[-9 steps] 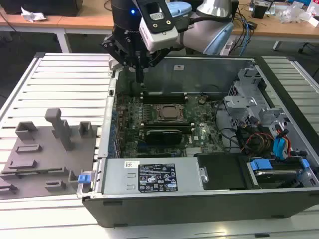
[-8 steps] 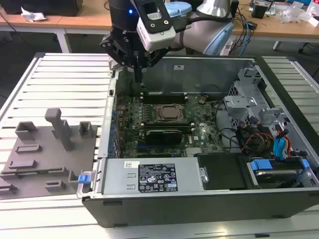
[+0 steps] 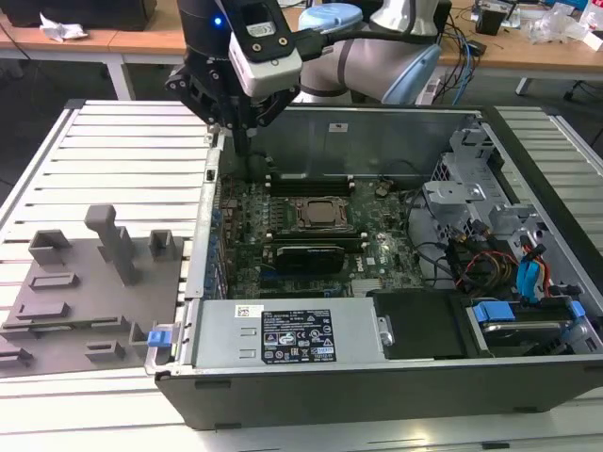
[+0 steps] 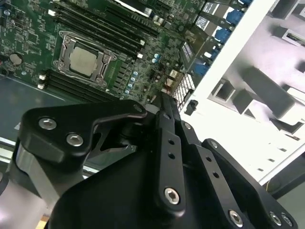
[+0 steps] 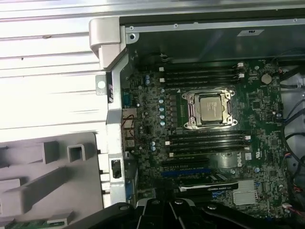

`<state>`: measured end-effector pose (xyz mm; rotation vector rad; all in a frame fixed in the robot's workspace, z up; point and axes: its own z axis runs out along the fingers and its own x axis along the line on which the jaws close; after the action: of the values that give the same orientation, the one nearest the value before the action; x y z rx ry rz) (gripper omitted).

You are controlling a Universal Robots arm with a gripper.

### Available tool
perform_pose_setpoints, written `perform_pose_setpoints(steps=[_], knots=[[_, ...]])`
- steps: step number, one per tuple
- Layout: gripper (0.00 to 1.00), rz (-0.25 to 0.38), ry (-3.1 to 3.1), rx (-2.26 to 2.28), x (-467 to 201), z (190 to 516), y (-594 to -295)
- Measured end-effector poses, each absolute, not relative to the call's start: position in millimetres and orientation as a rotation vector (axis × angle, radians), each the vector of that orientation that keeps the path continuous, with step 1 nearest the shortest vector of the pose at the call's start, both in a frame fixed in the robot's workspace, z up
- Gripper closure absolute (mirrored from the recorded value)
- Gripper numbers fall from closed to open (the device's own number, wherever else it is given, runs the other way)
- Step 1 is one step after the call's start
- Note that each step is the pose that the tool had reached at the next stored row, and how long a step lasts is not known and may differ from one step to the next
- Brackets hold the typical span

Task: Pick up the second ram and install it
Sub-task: 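Reach for the second ram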

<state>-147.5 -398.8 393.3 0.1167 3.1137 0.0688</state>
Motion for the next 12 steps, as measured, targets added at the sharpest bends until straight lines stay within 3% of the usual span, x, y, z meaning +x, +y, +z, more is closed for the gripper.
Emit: perform_pose_setpoints(steps=[12], knots=[[0.89,0.069,3.114,0.117,-177.5,393.2,-398.9]])
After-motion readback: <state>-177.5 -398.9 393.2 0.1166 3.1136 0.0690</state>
